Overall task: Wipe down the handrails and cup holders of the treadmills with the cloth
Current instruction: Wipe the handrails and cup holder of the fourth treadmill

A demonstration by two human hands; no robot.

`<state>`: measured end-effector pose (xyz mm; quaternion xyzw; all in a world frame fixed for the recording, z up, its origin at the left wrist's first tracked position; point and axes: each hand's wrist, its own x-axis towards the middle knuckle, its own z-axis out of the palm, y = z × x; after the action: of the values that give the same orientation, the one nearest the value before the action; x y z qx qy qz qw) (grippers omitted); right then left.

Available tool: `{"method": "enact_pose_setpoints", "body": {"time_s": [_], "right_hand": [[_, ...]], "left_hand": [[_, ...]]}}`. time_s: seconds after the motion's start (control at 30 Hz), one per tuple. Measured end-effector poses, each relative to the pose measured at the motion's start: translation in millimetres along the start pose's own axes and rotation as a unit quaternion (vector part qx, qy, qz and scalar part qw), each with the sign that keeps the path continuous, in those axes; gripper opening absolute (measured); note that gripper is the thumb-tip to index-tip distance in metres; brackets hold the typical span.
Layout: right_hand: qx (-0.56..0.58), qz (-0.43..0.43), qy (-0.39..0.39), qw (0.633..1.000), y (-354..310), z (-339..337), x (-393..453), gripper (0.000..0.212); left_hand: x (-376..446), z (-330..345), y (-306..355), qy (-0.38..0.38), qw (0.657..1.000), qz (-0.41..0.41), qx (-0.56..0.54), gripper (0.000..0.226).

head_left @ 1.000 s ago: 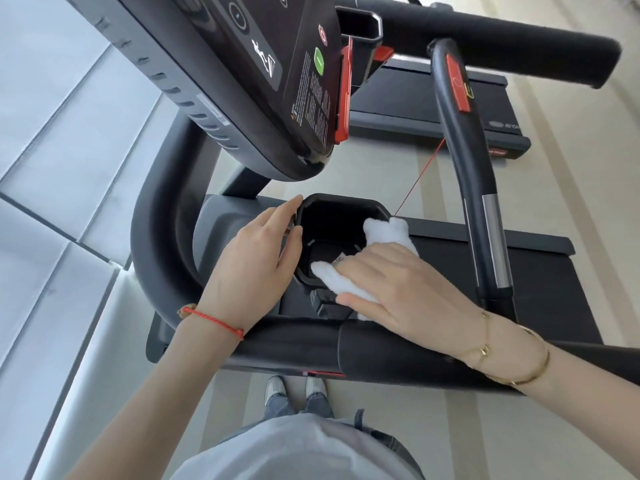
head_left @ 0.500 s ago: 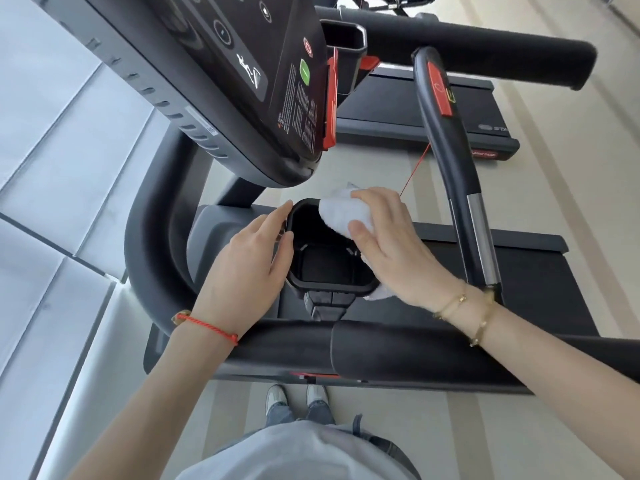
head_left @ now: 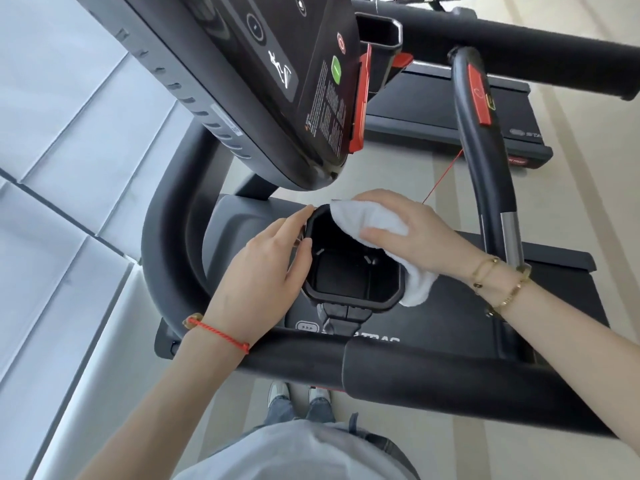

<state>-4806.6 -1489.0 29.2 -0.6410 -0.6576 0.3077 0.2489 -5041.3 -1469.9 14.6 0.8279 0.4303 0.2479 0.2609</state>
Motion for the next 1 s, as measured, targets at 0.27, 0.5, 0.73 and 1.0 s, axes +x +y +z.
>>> {"method": "enact_pose_setpoints", "body": {"time_s": [0.27,0.5,0.73,1.0], "right_hand": [[-0.197,-0.064,-0.053,0.977,-15.1,8.2,24.3,0.043],[-0.121,-0.057,-0.053,0.99,-0.8,-1.9,-8.9,0.049],[-0.26,-0.167,-0.057,0.949,-17.7,7.6,6.1,0.054],[-0.201,-0.17,-0.092,0.96,-6.4,-2.9,-4.7,0.048]], "left_hand": [[0.6,-0.9,-0.1,0.001,1.0,-0.007,0.002,0.043],[0.5,-2.4,1.9,-0.007,1.0,-0.014,0.006,0.045],[-0.7,-4.2,2.2,0.003,1.0,-0.024,0.003,0.038],[0.3,-3.3,3.0,-0.003,1.0,-0.025,-0.002,0.039]]}}
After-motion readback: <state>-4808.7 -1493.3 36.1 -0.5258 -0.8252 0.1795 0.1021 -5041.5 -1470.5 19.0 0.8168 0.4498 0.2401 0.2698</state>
